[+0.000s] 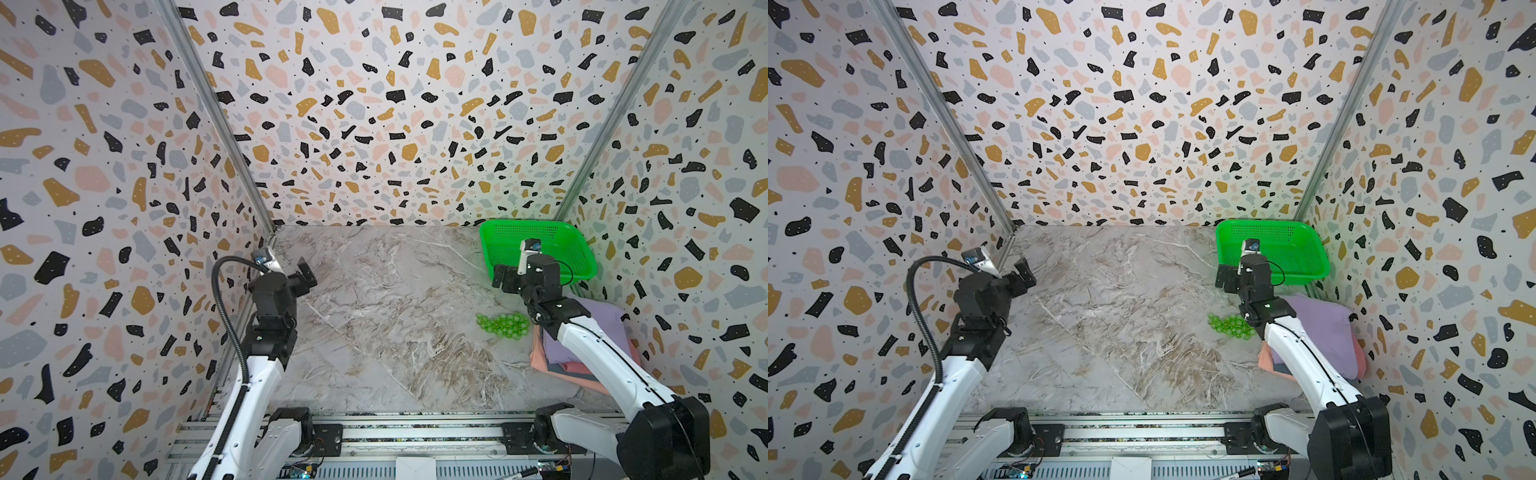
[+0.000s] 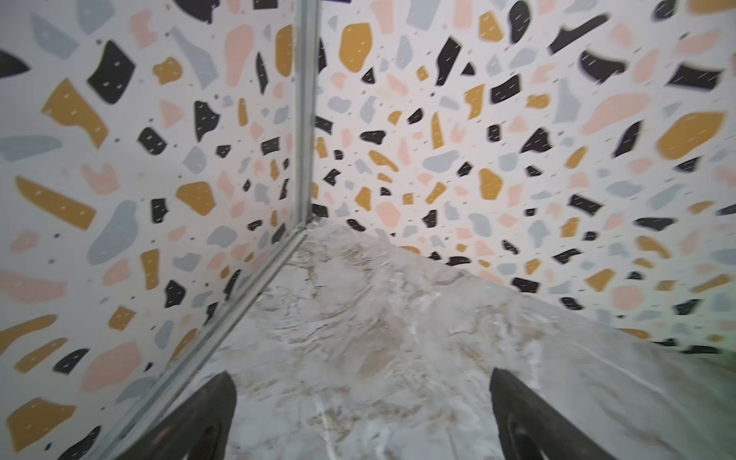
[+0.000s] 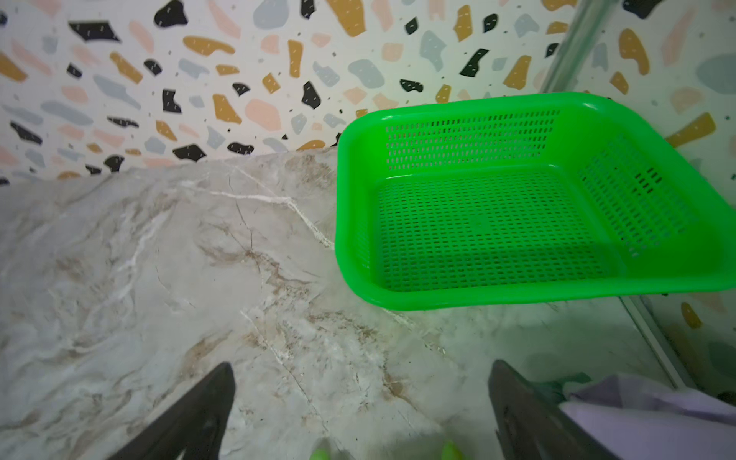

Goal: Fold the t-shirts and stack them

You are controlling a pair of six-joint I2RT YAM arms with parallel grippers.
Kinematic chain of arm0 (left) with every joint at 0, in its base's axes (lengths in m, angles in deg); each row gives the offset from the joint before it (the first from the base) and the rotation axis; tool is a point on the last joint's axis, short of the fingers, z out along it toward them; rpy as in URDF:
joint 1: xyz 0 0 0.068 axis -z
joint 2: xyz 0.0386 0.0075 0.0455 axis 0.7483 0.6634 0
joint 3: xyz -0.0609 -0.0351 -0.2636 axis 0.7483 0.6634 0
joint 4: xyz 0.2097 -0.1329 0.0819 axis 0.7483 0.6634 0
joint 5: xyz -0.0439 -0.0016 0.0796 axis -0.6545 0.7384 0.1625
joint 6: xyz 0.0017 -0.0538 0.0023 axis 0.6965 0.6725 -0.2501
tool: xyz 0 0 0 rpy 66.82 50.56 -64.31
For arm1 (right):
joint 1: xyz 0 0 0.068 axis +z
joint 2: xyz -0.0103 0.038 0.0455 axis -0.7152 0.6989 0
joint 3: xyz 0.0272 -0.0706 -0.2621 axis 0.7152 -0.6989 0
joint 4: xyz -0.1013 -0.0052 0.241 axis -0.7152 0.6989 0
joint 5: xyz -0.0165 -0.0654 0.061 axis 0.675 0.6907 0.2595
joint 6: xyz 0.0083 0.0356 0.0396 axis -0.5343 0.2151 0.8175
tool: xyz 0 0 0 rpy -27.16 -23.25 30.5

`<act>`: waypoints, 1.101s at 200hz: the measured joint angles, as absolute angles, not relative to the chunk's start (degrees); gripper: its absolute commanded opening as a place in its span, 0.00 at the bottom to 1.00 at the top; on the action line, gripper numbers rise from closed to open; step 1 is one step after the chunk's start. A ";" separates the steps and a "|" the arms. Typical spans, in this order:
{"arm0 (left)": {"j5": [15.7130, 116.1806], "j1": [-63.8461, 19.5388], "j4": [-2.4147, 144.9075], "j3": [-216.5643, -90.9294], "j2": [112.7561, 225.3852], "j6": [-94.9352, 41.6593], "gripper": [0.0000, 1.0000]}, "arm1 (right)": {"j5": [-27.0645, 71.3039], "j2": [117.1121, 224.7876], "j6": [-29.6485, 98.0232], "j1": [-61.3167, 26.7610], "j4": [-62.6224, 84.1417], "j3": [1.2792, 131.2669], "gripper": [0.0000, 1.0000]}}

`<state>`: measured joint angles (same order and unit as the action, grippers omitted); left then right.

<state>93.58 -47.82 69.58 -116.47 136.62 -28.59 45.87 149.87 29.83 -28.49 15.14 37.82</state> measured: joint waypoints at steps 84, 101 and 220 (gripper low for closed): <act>102.69 -47.86 35.59 -92.36 147.59 -32.44 1.00 | 51.59 144.38 23.73 -24.73 -1.14 24.00 0.99; 102.61 -47.91 27.85 -92.05 154.70 -33.40 0.99 | 53.36 144.34 22.75 -24.75 -2.15 23.37 0.99; 99.79 -47.41 8.00 -90.59 169.30 -37.59 1.00 | 45.65 143.22 20.08 -42.35 -19.72 8.31 0.99</act>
